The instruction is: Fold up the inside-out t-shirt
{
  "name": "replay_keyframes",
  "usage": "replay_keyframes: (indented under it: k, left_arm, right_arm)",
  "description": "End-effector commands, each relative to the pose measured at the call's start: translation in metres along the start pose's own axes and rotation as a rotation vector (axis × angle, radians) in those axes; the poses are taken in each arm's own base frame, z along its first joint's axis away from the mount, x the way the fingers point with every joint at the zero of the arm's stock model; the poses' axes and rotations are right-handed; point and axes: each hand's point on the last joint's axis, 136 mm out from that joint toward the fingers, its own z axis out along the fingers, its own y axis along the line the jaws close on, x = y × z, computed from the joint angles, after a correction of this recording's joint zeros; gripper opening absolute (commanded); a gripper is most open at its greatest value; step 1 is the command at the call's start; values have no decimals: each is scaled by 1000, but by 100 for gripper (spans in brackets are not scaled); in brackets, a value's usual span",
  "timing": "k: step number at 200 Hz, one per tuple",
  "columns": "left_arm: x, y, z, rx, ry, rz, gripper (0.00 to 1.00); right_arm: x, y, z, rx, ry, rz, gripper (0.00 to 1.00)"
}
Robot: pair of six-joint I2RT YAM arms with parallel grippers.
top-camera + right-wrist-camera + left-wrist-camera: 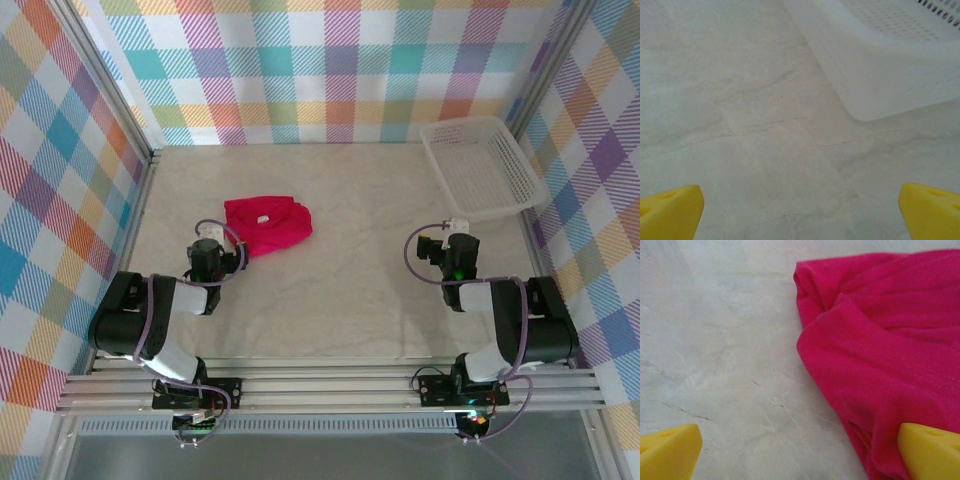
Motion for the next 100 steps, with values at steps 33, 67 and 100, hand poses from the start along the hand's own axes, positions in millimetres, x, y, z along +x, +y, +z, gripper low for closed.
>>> replay_keyframes:
  k: [33,67,100]
  left_arm:
    - [-31,-4,4,34,-85,-25,100]
    - [-30,-5,4,41,-78,-24,100]
    - [-30,-5,5,43,-74,-28,100]
  right_arm:
    - [-28,6,5,-54,-100,30,100]
    - [-27,7,5,-59,-93,32,100]
    - [-28,6,5,-59,-92,33,100]
